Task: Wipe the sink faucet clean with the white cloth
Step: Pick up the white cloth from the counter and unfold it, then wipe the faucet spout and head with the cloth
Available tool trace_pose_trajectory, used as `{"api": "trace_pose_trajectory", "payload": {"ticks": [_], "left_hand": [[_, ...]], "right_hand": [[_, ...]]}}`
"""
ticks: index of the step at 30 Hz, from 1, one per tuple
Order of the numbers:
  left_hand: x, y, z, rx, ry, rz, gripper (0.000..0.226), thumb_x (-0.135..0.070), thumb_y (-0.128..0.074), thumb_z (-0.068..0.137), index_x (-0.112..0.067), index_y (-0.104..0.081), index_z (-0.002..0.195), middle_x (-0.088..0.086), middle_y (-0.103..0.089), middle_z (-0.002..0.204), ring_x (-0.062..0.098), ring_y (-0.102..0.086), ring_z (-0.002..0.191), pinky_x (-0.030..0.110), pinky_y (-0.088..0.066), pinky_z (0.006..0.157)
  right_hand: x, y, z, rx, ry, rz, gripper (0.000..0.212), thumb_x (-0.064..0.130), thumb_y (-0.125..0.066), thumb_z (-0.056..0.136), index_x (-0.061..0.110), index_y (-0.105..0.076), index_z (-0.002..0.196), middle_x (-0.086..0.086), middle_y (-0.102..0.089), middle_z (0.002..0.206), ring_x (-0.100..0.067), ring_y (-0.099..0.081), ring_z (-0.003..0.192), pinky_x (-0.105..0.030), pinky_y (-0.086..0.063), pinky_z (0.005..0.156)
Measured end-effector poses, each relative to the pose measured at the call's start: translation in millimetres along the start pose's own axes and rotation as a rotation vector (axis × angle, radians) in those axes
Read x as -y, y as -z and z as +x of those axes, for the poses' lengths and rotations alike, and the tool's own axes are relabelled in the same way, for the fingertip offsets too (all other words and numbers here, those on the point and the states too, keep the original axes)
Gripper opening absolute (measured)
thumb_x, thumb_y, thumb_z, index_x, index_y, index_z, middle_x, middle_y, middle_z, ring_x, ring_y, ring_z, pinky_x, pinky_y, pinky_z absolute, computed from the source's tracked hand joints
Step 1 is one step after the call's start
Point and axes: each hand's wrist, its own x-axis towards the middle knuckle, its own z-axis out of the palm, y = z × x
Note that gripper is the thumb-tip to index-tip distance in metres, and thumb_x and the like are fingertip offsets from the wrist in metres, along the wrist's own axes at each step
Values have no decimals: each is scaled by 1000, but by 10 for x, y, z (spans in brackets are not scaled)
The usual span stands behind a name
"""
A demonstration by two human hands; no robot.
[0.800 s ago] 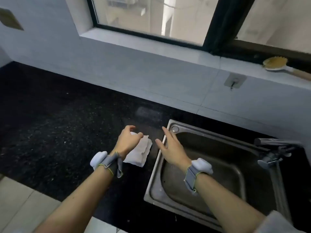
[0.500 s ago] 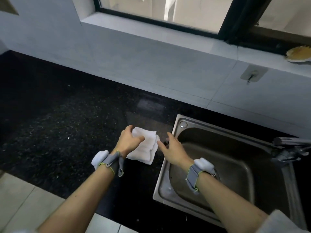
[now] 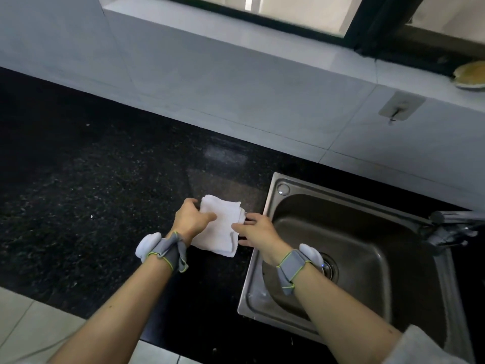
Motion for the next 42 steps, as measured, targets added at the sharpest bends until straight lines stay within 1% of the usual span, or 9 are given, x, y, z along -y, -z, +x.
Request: {"api": "trace_pose_trajectory", "payload": {"ticks": [4, 8, 12, 16, 23, 28, 33, 36, 42], "left_hand": [[-30, -34, -18, 0, -14, -82, 55, -21, -74, 78, -9, -55, 128, 11, -64, 124, 28, -60, 115, 36, -50, 95], [-135, -115, -113, 51, -81, -155, 25, -15, -63, 81, -18, -61, 106, 6, -69, 102, 25, -65, 100, 40, -56, 90], [-326, -197, -202, 59, -152, -257, 31, -18, -57, 84, -16, -64, 114, 4, -68, 108, 22, -64, 98, 40, -55, 89], [-556, -257, -325, 96, -219, -392, 32, -9, -52, 85, -19, -67, 112, -1, -68, 101, 12, -60, 84, 28, -50, 69], [-950, -388, -617, 166, -313, -443, 24, -3, -50, 82, -9, -63, 102, 2, -59, 84, 17, -51, 73, 28, -41, 59], [-1249, -540, -838, 191, -368, -458, 11, -2, -51, 81, -3, -59, 87, 3, -52, 74, 15, -44, 65, 24, -36, 50], [-1470, -710, -1042, 303, -421, -459, 15, -1, -53, 72, -15, -53, 66, 1, -48, 64, 16, -40, 57, 19, -32, 41], [-1576, -796, -1162, 380, -465, -471, 19, 3, -49, 75, -14, -50, 68, 1, -56, 75, 15, -42, 60, 18, -35, 43], [-1752, -989, -1399, 523, -569, -472, 21, -1, -51, 82, -17, -52, 69, -3, -49, 63, 14, -42, 58, 24, -34, 48]], "right_hand": [[26, 27, 4, -34, -32, 67, 62, 7, -71, 84, 2, -41, 138, -11, -61, 112, -24, -64, 90, -30, -54, 66], [86, 150, -11, -96, -15, 131, 47, -1, -69, 82, 1, -52, 126, -13, -60, 99, -23, -58, 76, -26, -48, 56], [182, 368, -73, -113, 2, 175, 36, -4, -64, 80, 7, -60, 113, -13, -62, 88, -20, -53, 63, -27, -44, 51], [329, 589, -210, -102, 55, 228, 28, -4, -57, 80, 12, -68, 100, -12, -67, 88, -25, -58, 74, -27, -42, 56], [589, 1003, -453, -147, 105, 260, 17, 4, -54, 75, 9, -67, 85, -13, -62, 88, -27, -57, 82, -35, -42, 70], [680, 1392, -661, -141, 281, 185, 27, 23, -72, 82, 10, -65, 105, -11, -72, 105, -30, -69, 98, -46, -57, 87], [716, 1689, -941, -229, 393, 19, 33, 26, -80, 77, 8, -67, 101, -8, -74, 99, -26, -71, 92, -43, -59, 82], [717, 1850, -1069, -277, 415, 33, 29, 28, -74, 83, 8, -67, 104, -6, -73, 100, -23, -70, 92, -39, -58, 82], [644, 2190, -1216, -268, 410, 227, 27, 22, -70, 86, 5, -68, 107, -12, -73, 105, -28, -69, 94, -38, -57, 80]]}}
